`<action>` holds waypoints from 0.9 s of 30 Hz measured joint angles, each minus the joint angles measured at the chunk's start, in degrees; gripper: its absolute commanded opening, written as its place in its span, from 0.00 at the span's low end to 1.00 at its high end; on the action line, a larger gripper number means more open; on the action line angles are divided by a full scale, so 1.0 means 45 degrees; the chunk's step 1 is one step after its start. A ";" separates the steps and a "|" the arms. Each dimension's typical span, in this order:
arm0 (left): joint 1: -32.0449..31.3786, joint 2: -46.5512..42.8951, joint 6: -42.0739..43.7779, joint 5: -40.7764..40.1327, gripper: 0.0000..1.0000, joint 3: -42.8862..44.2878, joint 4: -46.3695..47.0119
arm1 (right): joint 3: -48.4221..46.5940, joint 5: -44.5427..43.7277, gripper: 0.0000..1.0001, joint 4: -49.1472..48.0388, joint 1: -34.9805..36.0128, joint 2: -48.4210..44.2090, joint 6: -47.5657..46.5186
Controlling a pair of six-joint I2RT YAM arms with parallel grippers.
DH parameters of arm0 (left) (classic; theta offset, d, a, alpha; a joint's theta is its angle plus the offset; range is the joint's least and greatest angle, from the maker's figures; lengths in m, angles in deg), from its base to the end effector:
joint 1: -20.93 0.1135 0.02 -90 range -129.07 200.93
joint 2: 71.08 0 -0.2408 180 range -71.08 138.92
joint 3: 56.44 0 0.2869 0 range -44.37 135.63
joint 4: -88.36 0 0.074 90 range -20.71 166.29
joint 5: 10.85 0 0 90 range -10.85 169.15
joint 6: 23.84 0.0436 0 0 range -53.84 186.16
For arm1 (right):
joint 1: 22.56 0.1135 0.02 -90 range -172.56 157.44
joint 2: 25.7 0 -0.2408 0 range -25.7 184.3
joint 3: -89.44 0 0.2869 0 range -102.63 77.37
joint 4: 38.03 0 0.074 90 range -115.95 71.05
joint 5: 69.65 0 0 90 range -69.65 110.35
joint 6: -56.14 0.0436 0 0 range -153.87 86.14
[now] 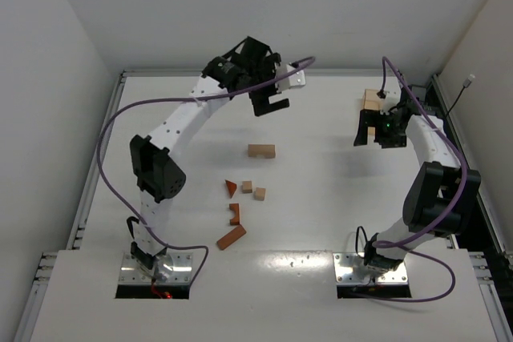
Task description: Build the wood block tower
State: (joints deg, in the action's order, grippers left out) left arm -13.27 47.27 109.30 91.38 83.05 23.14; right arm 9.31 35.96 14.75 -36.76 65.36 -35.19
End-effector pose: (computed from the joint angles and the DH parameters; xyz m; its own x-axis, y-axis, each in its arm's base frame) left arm 0.3965 -0.2806 0.3478 0.0418 0.7795 -0.6250 0.8861 0.2600 0.3837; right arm 0.3495 -0.0763 0.1959 -0.8717 0.1975 -0.4484 0.1005 0.9678 0.2309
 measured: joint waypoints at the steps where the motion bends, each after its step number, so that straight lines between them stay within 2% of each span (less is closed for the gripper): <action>1: -0.0005 -0.0238 -0.0291 -0.0024 1.00 0.0277 -0.0107 | 0.0000 0.0063 0.99 0.0024 0.0034 0.0000 -0.0010; 4: -0.0141 -0.1632 -0.1141 -0.0442 1.00 -0.0180 -0.0311 | 0.0000 0.0272 0.99 0.0092 0.0253 -0.0015 -0.0194; 9: 0.0345 -0.5474 -0.3400 0.0646 1.00 -0.3628 0.0277 | 0.0005 0.0641 0.99 0.0306 0.2166 -0.0447 -0.1030; 12: 0.2239 -0.8038 -0.5673 0.1185 1.00 -0.6785 0.1729 | 0.0359 0.0719 0.96 0.0180 0.4794 -0.1321 -0.1753; 15: 0.4201 -0.9768 -0.7461 0.0845 1.00 -0.9612 0.3007 | 0.0792 0.0452 0.96 -0.0019 0.7490 -0.2030 -0.2273; 19: 0.5323 -1.0647 -0.8966 0.0568 1.00 -1.1555 0.3643 | 0.1054 0.0126 0.93 -0.0335 1.0166 -0.2030 -0.2671; 25: 0.7087 -1.0758 -1.0156 0.1039 1.00 -1.2794 0.4167 | 0.1107 -0.0262 0.79 -0.1355 1.1579 -0.0427 -0.2924; 27: 0.7470 -1.0758 -1.0355 0.1103 1.00 -1.2983 0.4235 | 0.1107 -0.0408 0.77 -0.1564 1.1895 0.0180 -0.2963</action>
State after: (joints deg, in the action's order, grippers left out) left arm 20.35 -1.15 62.70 96.34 24.62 42.20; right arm 14.30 34.13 7.72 16.77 66.17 -48.52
